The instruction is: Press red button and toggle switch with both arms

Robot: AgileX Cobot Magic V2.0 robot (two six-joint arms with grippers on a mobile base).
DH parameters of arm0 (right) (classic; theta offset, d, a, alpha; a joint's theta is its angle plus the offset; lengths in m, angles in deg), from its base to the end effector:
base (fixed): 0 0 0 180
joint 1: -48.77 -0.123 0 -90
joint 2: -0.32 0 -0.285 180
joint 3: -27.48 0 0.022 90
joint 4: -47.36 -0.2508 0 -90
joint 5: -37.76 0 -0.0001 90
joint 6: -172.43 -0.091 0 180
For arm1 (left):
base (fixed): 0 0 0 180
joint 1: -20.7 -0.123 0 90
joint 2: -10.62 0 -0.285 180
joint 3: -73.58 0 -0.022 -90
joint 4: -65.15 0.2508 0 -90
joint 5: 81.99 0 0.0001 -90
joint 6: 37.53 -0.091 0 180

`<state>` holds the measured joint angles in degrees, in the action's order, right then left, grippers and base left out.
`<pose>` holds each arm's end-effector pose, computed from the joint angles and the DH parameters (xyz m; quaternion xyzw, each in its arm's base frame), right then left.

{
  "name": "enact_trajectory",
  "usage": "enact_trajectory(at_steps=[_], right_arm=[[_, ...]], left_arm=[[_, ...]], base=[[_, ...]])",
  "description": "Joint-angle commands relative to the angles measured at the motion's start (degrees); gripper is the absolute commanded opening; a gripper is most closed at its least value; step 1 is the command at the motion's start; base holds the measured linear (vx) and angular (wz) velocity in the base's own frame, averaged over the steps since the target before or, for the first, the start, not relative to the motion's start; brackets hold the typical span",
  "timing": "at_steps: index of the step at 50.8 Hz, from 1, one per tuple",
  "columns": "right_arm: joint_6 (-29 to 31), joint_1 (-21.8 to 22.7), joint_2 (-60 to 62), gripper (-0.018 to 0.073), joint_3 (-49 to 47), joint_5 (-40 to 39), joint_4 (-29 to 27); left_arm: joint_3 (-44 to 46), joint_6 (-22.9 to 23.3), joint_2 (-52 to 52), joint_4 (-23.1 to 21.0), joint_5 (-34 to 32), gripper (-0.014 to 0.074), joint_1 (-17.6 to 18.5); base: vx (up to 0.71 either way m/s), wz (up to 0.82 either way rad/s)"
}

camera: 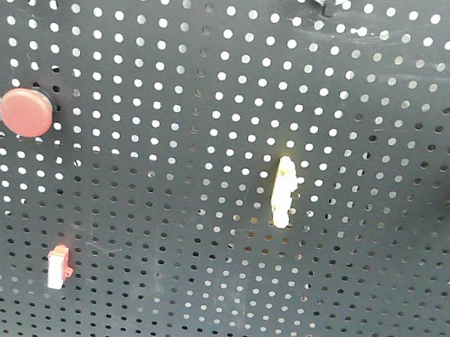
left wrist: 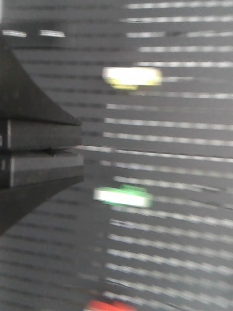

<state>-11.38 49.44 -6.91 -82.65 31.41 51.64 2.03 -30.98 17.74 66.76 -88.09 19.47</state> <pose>0.0428 0.0002 0.2662 -0.0022 0.5791 -0.0055 0.8153 0.0456 0.0007 0.2563 -0.0307 0.5910 -0.0270 0.8056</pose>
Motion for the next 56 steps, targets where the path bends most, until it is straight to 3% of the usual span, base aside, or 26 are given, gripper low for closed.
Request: enact_trajectory(at_steps=[1,9,18,30,37,44,56], right_arm=[[-0.24,0.12,-1.42,0.0000,-11.51,2.68,1.22],[-0.24,0.12,-10.21,0.0000,-27.15,13.76,1.29],[-0.24,0.12,-22.21,0.0000,-39.55,14.31,1.23],[-0.98,0.12,-32.88,0.0000,-43.76,4.81,1.01],[-2.31,0.12,-35.21,0.0000,-43.76,2.02,-0.17],[-2.31,0.12,-36.44,0.0000,-43.76,2.86,-0.06],[-2.31,0.12,-37.58,0.0000,-43.76,3.33,-0.06]], left_arm=[[11.63,-0.10,1.00,3.55,-1.46,0.0001,0.21],[29.03,-0.10,9.25,7.95,6.89,0.0001,0.21],[43.39,-0.10,21.77,7.72,9.53,0.0001,0.21],[46.73,0.47,32.94,7.72,8.42,0.0001,0.21],[46.73,0.47,34.70,7.66,3.74,0.0001,0.80],[46.81,0.47,36.00,7.72,-1.96,0.0001,4.73],[53.01,0.47,41.39,7.72,0.69,0.0000,14.93]], base=[[0.00,0.00],[0.00,0.00],[0.00,0.00],[0.00,0.00],[0.00,0.00],[0.00,0.00],[0.00,0.00]])
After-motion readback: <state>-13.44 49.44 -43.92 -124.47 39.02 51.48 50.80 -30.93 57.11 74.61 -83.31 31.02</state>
